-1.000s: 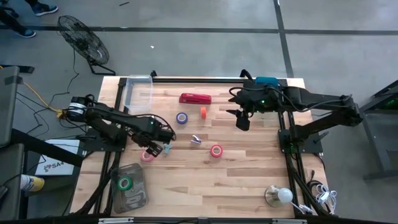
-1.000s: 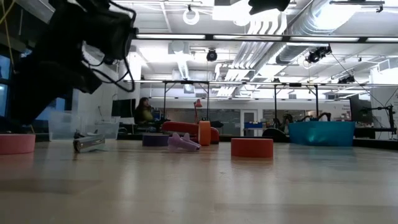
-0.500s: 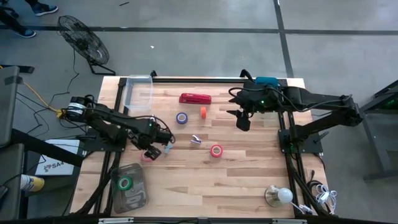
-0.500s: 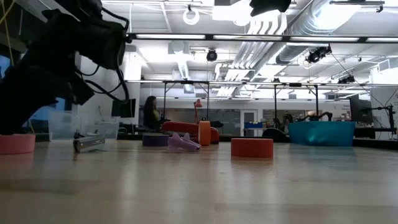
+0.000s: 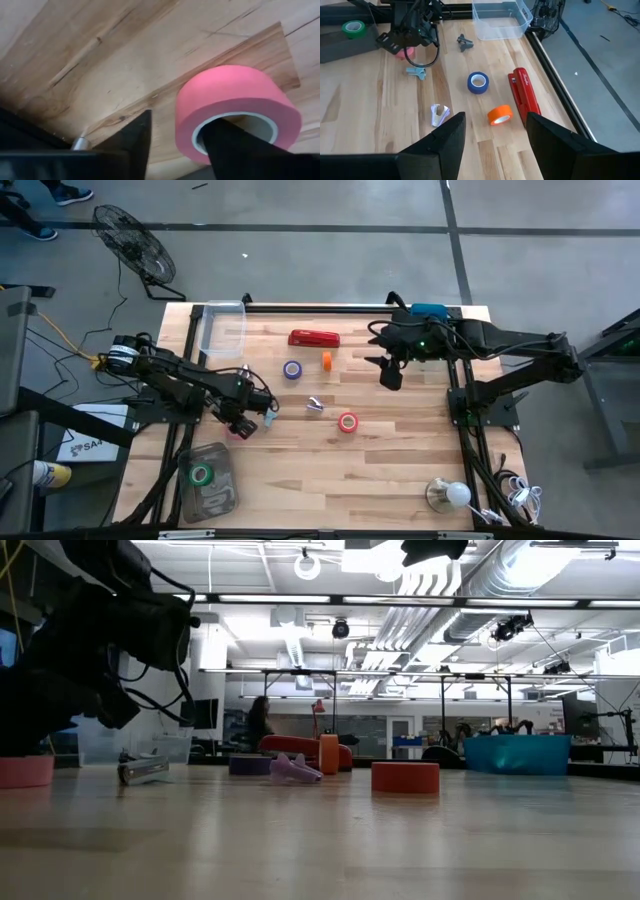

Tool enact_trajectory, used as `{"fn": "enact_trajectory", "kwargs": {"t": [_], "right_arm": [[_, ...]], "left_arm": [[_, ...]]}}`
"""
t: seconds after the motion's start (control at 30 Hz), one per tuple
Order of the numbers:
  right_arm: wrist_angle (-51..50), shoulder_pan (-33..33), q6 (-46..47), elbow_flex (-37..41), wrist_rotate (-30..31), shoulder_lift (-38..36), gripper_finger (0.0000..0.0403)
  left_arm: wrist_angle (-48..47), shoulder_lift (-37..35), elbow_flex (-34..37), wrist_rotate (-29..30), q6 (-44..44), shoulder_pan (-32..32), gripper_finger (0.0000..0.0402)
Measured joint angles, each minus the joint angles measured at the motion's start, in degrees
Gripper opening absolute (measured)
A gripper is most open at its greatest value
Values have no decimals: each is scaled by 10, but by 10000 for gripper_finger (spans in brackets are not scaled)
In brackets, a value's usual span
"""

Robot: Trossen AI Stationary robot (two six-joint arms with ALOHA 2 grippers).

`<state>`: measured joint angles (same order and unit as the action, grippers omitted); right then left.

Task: Pick and place Stapler, Stapler remover, tape
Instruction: Put the pink tape into the black bin

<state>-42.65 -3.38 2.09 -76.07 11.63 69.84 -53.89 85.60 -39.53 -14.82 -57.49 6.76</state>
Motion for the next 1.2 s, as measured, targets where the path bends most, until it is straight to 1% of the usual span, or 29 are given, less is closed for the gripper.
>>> {"fn": "enact_trajectory", "kwargs": {"t": [0.2,0.23,0.4,0.53,0.7,0.87,1.0,1.2], "right_arm": [[0,0,-1,0,4,0,199],[0,0,-1,0,4,0,199],[0,0,-2,0,4,0,199],[0,0,-6,0,4,0,199],[0,0,-6,0,4,0,199],[0,0,-6,0,2,0,199],[0,0,-6,0,-11,0,199],[0,0,-10,0,-34,0,199]], "left_arm": [[0,0,0,-3,-3,0,39],[0,0,0,-4,-4,0,34],[-1,0,-2,-4,-3,0,34],[-7,0,-20,19,-2,0,37],[-34,0,-63,55,4,0,36],[-87,0,-131,90,15,0,36],[-132,0,-203,140,20,0,36],[-176,0,-334,265,37,0,36]]}}
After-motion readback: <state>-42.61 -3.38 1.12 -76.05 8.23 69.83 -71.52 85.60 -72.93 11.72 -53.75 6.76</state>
